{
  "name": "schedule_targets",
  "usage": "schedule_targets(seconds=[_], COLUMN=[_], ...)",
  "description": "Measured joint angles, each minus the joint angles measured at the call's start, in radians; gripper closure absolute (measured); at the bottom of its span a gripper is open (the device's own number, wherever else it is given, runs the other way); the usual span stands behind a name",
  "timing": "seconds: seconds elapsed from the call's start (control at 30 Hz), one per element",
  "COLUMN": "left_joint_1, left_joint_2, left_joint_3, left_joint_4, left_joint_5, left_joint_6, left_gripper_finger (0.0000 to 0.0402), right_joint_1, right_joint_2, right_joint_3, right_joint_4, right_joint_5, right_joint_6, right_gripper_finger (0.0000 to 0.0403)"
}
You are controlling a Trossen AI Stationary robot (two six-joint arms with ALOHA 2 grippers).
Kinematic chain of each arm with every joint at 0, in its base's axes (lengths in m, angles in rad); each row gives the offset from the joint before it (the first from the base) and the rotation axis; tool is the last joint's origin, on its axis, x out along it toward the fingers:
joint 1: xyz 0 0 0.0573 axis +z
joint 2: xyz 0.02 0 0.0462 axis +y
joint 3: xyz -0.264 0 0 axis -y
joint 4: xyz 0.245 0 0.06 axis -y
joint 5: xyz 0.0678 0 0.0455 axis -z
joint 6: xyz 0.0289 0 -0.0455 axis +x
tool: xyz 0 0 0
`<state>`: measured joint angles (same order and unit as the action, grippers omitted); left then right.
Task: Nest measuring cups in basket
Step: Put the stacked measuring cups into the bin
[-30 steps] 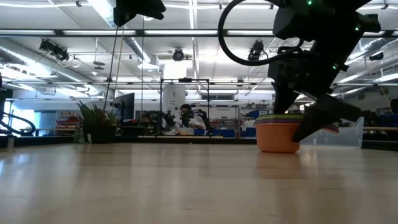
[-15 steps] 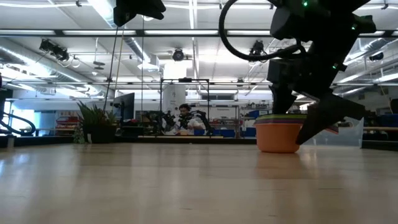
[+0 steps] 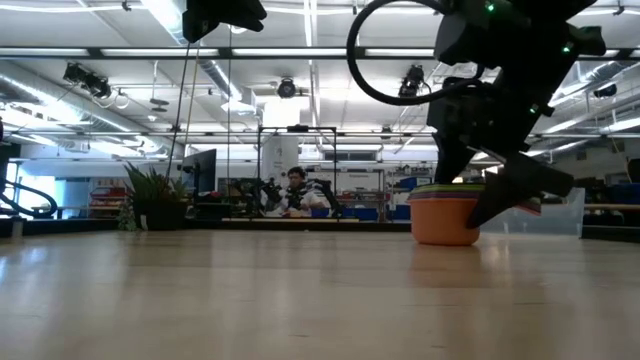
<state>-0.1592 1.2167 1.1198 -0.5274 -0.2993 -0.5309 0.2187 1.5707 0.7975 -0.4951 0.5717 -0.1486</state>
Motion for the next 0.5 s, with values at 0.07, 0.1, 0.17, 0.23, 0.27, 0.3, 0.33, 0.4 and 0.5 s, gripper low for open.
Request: schedule_targets(seconds=[0.07, 0.1, 0.17, 0.23, 0.27, 0.3, 0.33, 0.4, 0.5], left_joint_1=[0.000, 0.000, 0.000, 0.000, 0.000, 0.000, 0.000, 0.000, 0.000], left_joint_2=[0.000, 0.000, 0.000, 0.000, 0.000, 0.000, 0.000, 0.000, 0.000], left_joint_3=[0.000, 0.000, 0.000, 0.000, 0.000, 0.000, 0.000, 0.000, 0.000], left_joint_4=[0.000, 0.000, 0.000, 0.000, 0.000, 0.000, 0.000, 0.000, 0.000], left_joint_5=[0.000, 0.000, 0.000, 0.000, 0.000, 0.000, 0.000, 0.000, 0.000], left_joint_6=[0.000, -0.001, 0.000, 0.000, -0.001, 0.000, 0.000, 0.000, 0.000], left_gripper_finger=[0.0315, 0.0315, 0.0315, 0.0315, 0.0315, 0.0315, 0.0315, 0.0315, 0.0315], right_joint_1=[0.002, 0.002, 0.002, 0.001, 0.001, 0.002, 0.002, 0.001, 0.002], right_joint_2=[0.000, 0.000, 0.000, 0.000, 0.000, 0.000, 0.000, 0.000, 0.000], right_joint_3=[0.000, 0.000, 0.000, 0.000, 0.000, 0.000, 0.000, 0.000, 0.000], right_joint_4=[0.000, 0.000, -0.002, -0.007, -0.007, -0.008, -0.008, -0.008, -0.008], right_joint_5=[0.000, 0.000, 0.000, 0.009, 0.012, 0.012, 0.012, 0.013, 0.012], right_joint_6=[0.000, 0.000, 0.000, 0.000, 0.000, 0.000, 0.000, 0.000, 0.001], right_gripper_finger=[0.0028, 0.0028, 0.0028, 0.0028, 0.0028, 0.0029, 0.0030, 0.0036, 0.0052])
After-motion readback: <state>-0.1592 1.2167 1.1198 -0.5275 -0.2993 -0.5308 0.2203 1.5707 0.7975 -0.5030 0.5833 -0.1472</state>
